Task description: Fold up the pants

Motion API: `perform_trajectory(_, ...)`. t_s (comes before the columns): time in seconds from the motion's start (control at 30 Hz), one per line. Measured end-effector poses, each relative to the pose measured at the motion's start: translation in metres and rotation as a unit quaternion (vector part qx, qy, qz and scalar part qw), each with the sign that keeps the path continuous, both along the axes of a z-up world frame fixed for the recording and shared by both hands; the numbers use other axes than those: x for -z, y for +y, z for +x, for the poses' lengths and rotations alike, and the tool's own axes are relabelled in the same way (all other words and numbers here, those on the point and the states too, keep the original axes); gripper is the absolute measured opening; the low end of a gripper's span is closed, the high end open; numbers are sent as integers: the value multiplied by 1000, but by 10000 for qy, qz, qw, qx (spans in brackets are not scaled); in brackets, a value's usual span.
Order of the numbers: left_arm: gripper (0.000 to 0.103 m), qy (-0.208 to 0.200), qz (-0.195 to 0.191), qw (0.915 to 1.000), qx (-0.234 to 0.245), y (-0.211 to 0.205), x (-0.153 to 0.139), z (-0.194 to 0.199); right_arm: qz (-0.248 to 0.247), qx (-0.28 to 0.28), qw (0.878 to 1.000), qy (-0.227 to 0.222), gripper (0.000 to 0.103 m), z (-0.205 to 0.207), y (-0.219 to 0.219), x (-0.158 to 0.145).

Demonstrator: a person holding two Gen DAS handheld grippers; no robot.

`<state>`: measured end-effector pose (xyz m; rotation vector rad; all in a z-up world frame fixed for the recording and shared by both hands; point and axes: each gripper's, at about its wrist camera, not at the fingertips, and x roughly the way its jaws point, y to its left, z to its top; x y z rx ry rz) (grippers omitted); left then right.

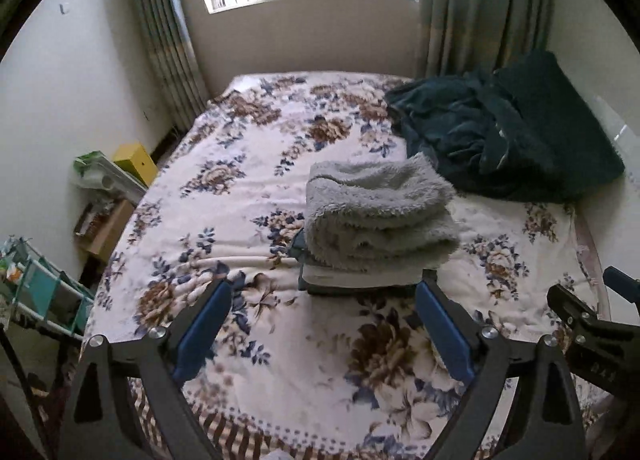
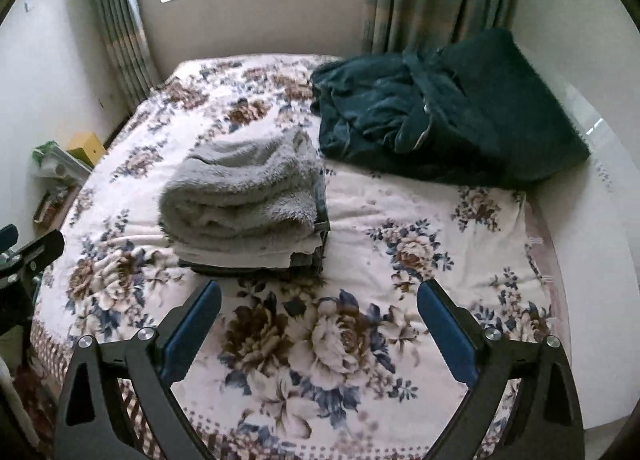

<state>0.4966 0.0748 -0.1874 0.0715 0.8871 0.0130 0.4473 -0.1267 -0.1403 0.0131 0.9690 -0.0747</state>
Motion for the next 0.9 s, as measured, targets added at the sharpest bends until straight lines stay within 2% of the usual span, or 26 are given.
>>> perform_trajectory(0.27, 94, -475, -56, 9988, -106, -6, -57, -96, 124, -199, 9979, -609, 100, -113, -9, -88)
perform_trajectory(0.53, 94, -1009, -113, 9948, -93, -7, -109, -178, 149, -231, 9931, -1136, 100, -218, -14, -160)
perform_trajectory(0.7, 94, -1153, -125, 9932, 48, -2, -132, -215, 202, -163, 9909, -1319, 100, -267, -12, -194)
perform_trajectory(0.9, 94, -1229, -126, 9923, 97, 7, -149, -246, 372, -155, 9904, -1322, 100, -307, -3, -218)
